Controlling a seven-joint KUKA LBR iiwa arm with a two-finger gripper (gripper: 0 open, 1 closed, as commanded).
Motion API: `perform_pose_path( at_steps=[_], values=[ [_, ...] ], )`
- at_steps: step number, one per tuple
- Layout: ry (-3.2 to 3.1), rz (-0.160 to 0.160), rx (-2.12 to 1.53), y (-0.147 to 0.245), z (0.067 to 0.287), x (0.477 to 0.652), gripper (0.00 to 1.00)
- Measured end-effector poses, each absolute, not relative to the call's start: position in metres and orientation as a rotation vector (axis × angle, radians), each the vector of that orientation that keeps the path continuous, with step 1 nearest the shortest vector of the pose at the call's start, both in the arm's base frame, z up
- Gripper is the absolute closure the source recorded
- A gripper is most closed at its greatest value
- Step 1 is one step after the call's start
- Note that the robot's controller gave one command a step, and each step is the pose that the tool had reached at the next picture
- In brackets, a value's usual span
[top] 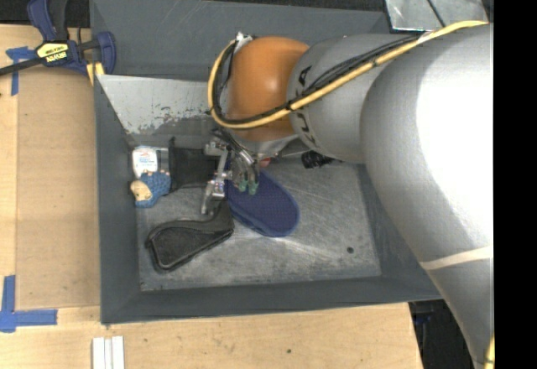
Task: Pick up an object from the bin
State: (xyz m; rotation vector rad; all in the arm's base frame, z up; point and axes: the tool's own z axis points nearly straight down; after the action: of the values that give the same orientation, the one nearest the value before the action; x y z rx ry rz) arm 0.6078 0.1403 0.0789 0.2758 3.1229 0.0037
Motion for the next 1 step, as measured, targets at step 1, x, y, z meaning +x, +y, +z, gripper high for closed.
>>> perform_pose_path(
  at_steps=[1],
  values=[
    [3.121, 0.004, 0.277, 0.14, 0.0796, 0.6092, 0.0]
  ],
)
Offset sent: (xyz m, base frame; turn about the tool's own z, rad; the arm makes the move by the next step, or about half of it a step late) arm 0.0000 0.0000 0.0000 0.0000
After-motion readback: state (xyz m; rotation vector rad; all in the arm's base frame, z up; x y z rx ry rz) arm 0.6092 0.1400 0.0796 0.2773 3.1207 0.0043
